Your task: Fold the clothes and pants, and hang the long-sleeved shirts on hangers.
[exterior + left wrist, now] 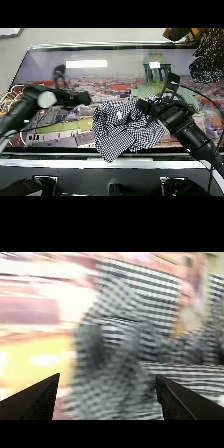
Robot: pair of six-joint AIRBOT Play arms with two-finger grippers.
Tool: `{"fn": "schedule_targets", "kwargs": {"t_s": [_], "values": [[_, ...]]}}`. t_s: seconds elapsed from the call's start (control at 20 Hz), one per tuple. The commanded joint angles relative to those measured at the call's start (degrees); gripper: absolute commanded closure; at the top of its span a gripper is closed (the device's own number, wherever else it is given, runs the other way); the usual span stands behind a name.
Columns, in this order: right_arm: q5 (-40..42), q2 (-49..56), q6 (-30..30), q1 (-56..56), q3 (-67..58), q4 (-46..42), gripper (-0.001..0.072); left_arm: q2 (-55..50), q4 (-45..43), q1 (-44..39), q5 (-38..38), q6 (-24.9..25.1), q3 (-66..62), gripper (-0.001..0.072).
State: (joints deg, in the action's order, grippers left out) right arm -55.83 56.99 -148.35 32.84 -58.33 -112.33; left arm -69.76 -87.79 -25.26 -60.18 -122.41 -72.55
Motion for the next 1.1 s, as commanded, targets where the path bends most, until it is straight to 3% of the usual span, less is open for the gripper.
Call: {"fn": "schedule_targets", "kwargs": {"t_s": [0.0, 0.2, 0.4, 0.7, 0.9, 1.05], "values": [[-0.24, -0.09, 4.98, -0.02, -1.29, 1.16, 0.0680, 9.86, -2.58, 11.37, -8.04, 8.85, 3.87, -0.0009], [-1.95, -0.09, 6.78, -0.02, -1.31, 1.36, 0.0680, 24.33, -2.40, 27.69, -11.26, 19.34, 14.45, -0.0009], [-2.14, -0.09, 6.84, -0.02, -1.31, 1.33, 0.0680, 29.03, -1.53, 38.99, -14.36, 25.64, 21.79, -0.0009], [-2.21, -0.09, 8.24, -0.02, -1.31, 1.33, 0.0680, 24.70, 6.23, 53.81, -8.83, 31.41, 26.21, -0.0009], [-2.40, -0.09, 8.24, -0.02, -1.31, 1.31, 0.0680, 18.21, 7.91, 59.19, -9.27, 43.10, 26.21, -0.0008], [-2.78, -0.09, 8.24, -0.02, -1.31, 1.33, 0.0680, 13.94, 7.85, 59.91, -8.24, 48.98, 26.21, -0.0007]]}}
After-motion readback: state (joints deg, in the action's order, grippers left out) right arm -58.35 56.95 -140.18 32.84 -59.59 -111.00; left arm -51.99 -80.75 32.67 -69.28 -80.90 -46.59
